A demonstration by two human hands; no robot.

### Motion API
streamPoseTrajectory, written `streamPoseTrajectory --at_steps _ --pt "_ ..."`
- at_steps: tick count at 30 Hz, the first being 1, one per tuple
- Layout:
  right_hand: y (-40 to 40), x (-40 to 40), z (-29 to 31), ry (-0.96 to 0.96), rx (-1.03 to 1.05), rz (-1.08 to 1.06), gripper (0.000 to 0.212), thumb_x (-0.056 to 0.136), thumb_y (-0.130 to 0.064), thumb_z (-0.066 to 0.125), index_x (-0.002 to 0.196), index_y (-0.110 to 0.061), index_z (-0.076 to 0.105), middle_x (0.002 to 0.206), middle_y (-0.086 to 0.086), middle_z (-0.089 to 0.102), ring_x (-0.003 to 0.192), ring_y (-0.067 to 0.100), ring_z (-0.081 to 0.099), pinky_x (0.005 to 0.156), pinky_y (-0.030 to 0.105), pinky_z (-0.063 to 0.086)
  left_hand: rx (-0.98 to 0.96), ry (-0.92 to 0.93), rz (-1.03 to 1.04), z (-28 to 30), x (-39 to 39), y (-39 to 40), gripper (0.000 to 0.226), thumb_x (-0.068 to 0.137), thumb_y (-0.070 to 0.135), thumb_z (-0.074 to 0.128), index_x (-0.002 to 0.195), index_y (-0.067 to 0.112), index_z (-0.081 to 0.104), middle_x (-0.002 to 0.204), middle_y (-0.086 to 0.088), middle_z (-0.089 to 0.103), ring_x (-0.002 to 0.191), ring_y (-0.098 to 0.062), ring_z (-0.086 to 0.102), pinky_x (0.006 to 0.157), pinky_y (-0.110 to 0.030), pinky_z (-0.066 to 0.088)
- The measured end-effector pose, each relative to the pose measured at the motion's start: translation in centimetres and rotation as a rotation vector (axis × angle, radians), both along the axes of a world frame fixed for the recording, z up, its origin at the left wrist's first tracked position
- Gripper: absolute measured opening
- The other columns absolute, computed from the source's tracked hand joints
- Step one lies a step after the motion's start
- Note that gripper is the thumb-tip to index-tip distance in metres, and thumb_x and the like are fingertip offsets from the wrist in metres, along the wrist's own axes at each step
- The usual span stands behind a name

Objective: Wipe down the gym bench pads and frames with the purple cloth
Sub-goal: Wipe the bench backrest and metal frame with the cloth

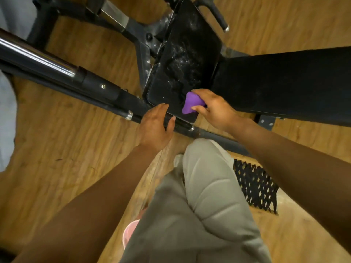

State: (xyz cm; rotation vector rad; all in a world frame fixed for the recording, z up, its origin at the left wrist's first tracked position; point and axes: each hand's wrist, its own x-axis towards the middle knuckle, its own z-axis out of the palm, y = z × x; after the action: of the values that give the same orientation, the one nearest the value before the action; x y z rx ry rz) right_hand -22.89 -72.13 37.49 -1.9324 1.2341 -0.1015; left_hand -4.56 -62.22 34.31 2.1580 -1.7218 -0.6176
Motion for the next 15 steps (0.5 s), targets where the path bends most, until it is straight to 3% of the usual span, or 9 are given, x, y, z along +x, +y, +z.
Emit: streamPoseTrajectory --at_steps 3,7,12,15 --pt "-2.6 1.8 -1.1 0.006 -0.054 0.084 0.052 0.096 -0.022 0.054 0.144 -0.014 0.036 0.145 0.006 0.04 0.133 0.021 0.038 0.112 0.032 0.033 -0.039 0.027 0.056 -1.5 1.0 -0.9 0.055 0.092 0.042 0.043 0.133 0.007 0.054 0.133 -0.012 0.058 0.124 -0.027 0.053 0.105 -0.041 0.042" --pt "-6.2 4.8 -3.9 0.023 -0.109 0.211 0.052 0.095 -0.023 0.054 0.143 -0.016 0.036 0.144 0.005 0.041 0.132 0.021 0.04 0.111 0.037 0.035 -0.055 0.047 0.138 -4.3 2.3 -2.5 0.05 0.096 0.037 0.049 0.136 0.007 0.05 0.135 -0.012 0.056 0.125 -0.027 0.051 0.105 -0.039 0.043" --pt "-10.7 9.3 -9.9 -0.028 -0.152 0.34 0.051 0.093 -0.019 0.058 0.139 -0.004 0.042 0.139 0.014 0.048 0.131 0.026 0.044 0.112 0.033 0.032 0.007 0.063 0.29 -9.6 3.4 -5.5 0.05 0.096 0.041 0.046 0.139 0.013 0.045 0.136 -0.007 0.053 0.123 -0.024 0.052 0.1 -0.043 0.047" --pt "-13.5 12.6 -13.6 0.0 -0.072 0.395 0.052 0.095 -0.02 0.054 0.143 -0.009 0.036 0.144 0.011 0.042 0.134 0.023 0.039 0.112 0.031 0.03 0.002 0.079 0.431 -12.7 3.8 -7.3 0.049 0.097 0.038 0.047 0.137 0.011 0.046 0.134 -0.011 0.055 0.121 -0.026 0.053 0.1 -0.043 0.047"
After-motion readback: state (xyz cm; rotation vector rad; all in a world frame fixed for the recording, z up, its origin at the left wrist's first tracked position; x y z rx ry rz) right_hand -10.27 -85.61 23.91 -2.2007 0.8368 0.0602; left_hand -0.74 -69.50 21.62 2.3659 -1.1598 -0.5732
